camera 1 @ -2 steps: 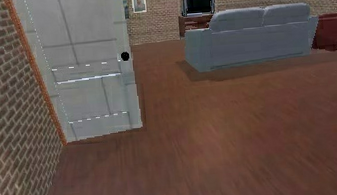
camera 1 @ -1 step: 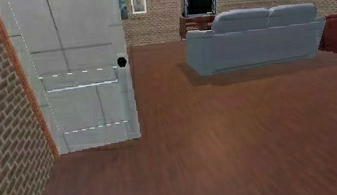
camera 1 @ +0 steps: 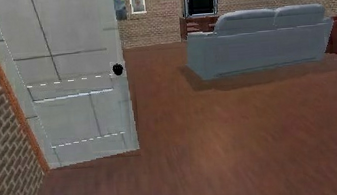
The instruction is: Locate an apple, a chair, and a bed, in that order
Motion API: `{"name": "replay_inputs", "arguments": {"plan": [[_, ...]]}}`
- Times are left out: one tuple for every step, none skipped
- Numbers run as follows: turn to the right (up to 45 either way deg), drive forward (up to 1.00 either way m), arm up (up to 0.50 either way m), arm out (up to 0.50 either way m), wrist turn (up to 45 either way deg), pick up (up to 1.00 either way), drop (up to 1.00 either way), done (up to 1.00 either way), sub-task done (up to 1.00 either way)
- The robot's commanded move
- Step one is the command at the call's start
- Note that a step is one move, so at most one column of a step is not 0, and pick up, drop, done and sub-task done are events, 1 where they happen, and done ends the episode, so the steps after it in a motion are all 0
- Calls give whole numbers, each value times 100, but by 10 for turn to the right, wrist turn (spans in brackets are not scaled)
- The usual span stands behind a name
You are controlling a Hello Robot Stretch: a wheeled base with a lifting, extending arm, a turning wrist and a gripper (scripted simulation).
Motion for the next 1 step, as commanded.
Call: {"name": "replay_inputs", "arguments": {"plan": [[90, 0, 0, 0, 0, 0, 0, 0, 0]]}}
